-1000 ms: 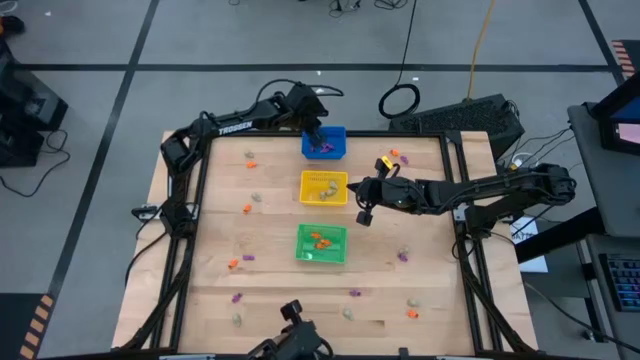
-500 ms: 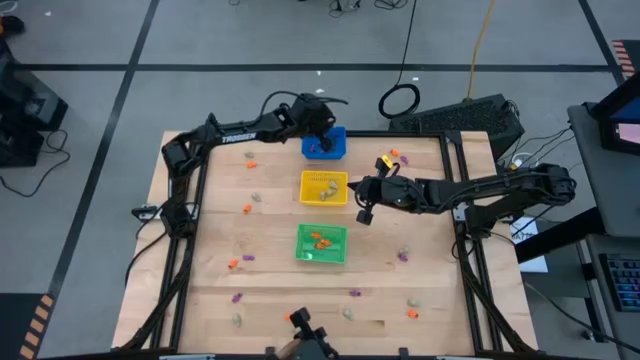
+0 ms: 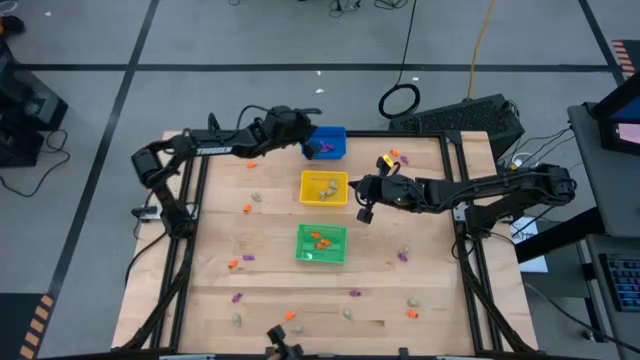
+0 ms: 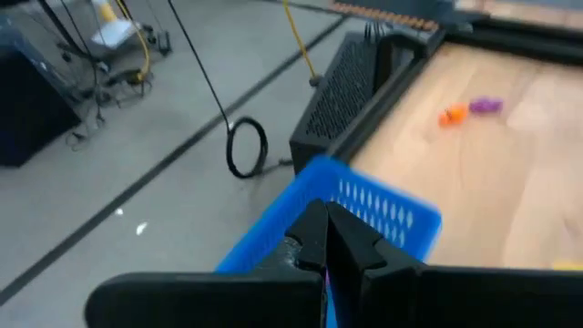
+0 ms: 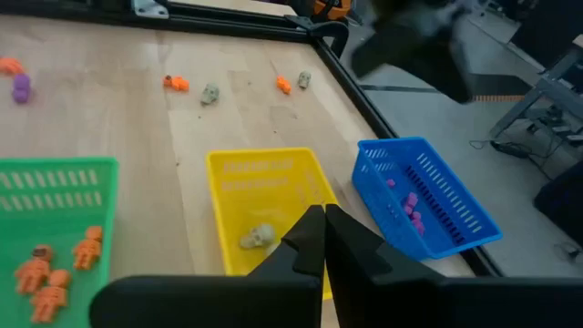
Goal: Sort Halloween decoration
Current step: Put the skull toy into the yellow bin
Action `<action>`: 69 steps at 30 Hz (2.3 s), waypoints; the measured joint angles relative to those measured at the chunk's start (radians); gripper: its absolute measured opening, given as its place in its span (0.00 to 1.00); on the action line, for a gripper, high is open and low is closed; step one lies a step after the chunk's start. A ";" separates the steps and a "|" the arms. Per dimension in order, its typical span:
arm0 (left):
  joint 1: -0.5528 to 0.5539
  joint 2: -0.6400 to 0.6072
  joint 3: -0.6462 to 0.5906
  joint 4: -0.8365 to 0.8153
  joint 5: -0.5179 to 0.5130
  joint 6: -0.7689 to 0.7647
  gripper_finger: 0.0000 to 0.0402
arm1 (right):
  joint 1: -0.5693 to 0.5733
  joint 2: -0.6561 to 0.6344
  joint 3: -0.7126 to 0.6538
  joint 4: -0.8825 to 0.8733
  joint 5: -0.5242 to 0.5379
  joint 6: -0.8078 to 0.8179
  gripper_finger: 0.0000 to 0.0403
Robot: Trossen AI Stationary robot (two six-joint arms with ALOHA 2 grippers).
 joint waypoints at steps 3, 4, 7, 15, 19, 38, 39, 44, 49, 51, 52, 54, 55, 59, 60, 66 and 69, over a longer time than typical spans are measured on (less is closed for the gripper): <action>-0.011 -0.065 -0.101 0.059 0.013 0.000 0.00 | 0.000 0.000 0.000 -0.009 -0.001 0.024 0.00; -0.018 -0.089 -0.137 0.067 0.015 -0.001 0.00 | 0.000 0.000 0.000 -0.016 -0.001 0.030 0.00; -0.046 -0.150 -0.241 0.138 0.018 0.000 0.00 | 0.001 0.000 0.000 -0.026 -0.001 0.035 0.00; -0.151 -0.268 -0.481 0.324 0.021 0.001 0.00 | 0.021 0.000 0.000 -0.074 0.003 0.133 0.00; -0.200 -0.294 -0.573 0.428 0.021 0.001 0.00 | 0.053 0.000 0.002 -0.145 0.002 0.178 0.00; -0.317 -0.296 -0.642 0.503 0.021 0.002 0.00 | 0.320 0.028 0.140 -1.095 -0.266 0.606 0.22; -0.322 -0.297 -0.642 0.503 0.021 0.003 0.00 | 0.324 0.037 0.140 -1.093 -0.282 0.598 0.25; -0.336 -0.296 -0.643 0.486 0.021 0.029 0.00 | 0.345 0.116 0.140 -1.097 -0.318 0.552 0.38; -0.339 -0.296 -0.663 0.492 0.021 0.029 0.00 | 0.346 0.229 0.140 -1.096 -0.371 0.471 0.43; -0.339 -0.296 -0.667 0.494 0.021 0.029 0.00 | 0.346 0.265 0.140 -1.094 -0.388 0.438 0.43; -0.339 -0.296 -0.668 0.493 0.021 0.029 0.00 | 0.346 0.280 0.140 -1.091 -0.393 0.426 0.43; -0.339 -0.296 -0.669 0.494 0.021 0.029 0.00 | 0.345 0.307 0.140 -1.084 -0.392 0.404 0.43; -0.339 -0.296 -0.669 0.494 0.021 0.029 0.00 | 0.345 0.319 0.140 -1.081 -0.393 0.397 0.42; -0.339 -0.296 -0.669 0.494 0.021 0.030 0.00 | 0.344 0.366 0.140 -1.073 -0.391 0.370 0.40; -0.339 -0.296 -0.669 0.494 0.021 0.030 0.00 | 0.343 0.377 0.141 -1.070 -0.393 0.366 0.40; -0.341 -0.296 -0.669 0.494 0.025 0.029 0.00 | 0.340 0.403 0.143 -1.044 -0.401 0.323 0.30; -0.341 -0.296 -0.669 0.494 0.025 0.029 0.00 | 0.340 0.395 0.142 -1.040 -0.408 0.323 0.21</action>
